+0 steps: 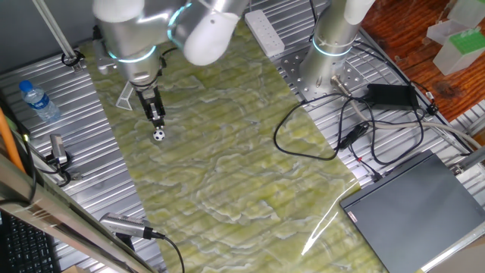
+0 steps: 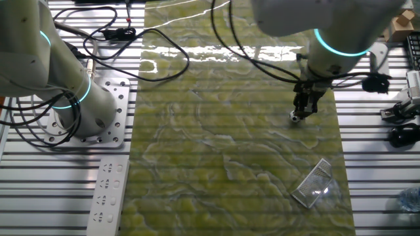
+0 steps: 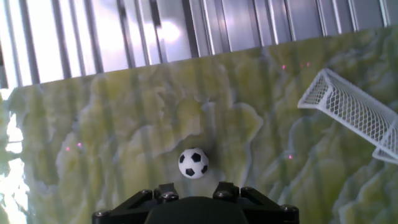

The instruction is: Push the soccer ball into the goal

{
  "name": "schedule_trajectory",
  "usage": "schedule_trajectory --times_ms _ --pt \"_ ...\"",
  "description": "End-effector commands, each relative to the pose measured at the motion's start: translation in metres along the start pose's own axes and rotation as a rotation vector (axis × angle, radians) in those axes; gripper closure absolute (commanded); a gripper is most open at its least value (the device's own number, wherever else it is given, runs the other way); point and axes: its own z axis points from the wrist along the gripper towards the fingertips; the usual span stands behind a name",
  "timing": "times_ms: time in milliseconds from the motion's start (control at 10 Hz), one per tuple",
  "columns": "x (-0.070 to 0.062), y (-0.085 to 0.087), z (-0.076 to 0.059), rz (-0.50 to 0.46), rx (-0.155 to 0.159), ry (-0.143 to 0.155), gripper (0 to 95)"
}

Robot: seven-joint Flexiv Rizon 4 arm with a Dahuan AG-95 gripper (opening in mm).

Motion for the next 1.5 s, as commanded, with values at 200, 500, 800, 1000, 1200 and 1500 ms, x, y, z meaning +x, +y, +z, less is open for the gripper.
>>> schedule_trajectory --times_ms 200,500,800,1000,1200,1500 --pt "0.002 0.000 -0.001 -0.004 -0.007 -0.031 57.0" --pt "0.002 0.000 -0.001 0.001 -0.008 -0.032 57.0" --pt "0.001 0.000 0.008 0.000 -0.008 -0.032 57.0" --pt "-0.001 0.000 0.015 -0.008 -0.007 -0.043 57.0" --pt "-0.003 0.001 0.015 -0.005 -0.004 -0.045 57.0" --pt "-0.010 0.005 0.021 0.001 0.002 -0.049 57.0"
